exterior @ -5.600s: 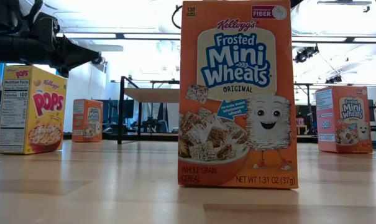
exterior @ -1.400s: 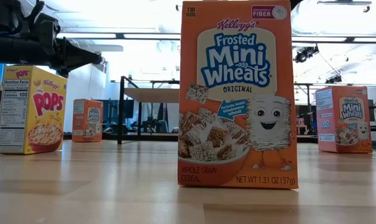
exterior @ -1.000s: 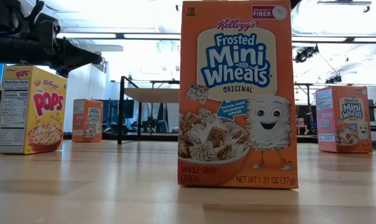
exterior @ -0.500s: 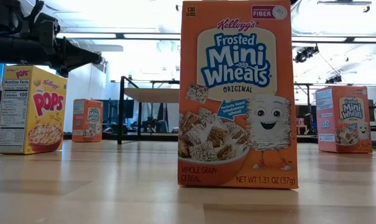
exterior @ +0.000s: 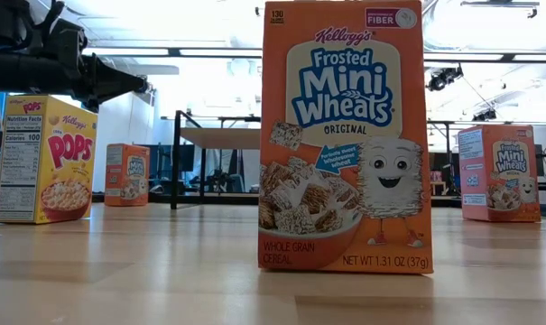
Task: Stack cereal on shelf
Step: Put the top yellow cereal box on the shelf
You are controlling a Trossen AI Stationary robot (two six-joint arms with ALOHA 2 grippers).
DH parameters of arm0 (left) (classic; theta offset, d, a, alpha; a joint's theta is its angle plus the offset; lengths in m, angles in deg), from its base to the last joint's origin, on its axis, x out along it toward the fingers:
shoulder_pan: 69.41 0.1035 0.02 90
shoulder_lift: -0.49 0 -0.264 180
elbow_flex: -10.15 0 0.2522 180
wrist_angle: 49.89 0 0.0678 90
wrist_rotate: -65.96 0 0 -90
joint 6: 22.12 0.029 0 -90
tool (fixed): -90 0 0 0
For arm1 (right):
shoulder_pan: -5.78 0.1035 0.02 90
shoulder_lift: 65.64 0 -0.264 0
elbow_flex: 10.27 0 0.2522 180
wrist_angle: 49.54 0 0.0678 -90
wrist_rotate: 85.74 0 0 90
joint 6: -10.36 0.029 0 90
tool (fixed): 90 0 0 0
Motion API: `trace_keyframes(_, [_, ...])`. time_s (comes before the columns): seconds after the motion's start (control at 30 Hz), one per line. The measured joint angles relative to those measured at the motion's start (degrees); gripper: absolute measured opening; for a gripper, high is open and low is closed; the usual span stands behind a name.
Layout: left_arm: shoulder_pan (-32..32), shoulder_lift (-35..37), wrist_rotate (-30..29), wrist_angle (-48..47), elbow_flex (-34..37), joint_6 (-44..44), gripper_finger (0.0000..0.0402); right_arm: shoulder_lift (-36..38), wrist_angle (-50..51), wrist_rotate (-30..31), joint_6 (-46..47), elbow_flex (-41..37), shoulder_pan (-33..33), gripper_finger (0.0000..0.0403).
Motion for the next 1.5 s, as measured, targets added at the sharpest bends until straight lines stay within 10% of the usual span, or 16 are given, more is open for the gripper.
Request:
trace_keyframes(0.4, [-0.02,0.00,1.35,-0.58,-0.01,-0.61,0.0003,9.40,-8.75,8.49,14.24,-14.93,12.90,0.0011])
trace_keyframes(0.63, [0.00,0.00,3.64,-0.82,-0.01,0.49,0.0003,17.76,-32.00,11.65,25.86,-34.77,22.41,0.0021])
trace_keyframes(0.87, [-0.02,0.00,5.73,-0.89,0.00,0.44,0.0003,21.34,-32.71,23.12,37.37,-40.39,35.43,0.0002])
trace_keyframes(1.07, [-0.02,0.00,5.75,-0.76,0.00,0.46,0.0003,19.42,-32.69,33.75,44.74,-40.72,45.93,0.0040])
trace_keyframes(1.5, [0.00,0.00,3.91,-0.37,-0.02,1.05,0.0003,4.65,-30.68,32.90,48.51,-31.76,48.23,0.0269])
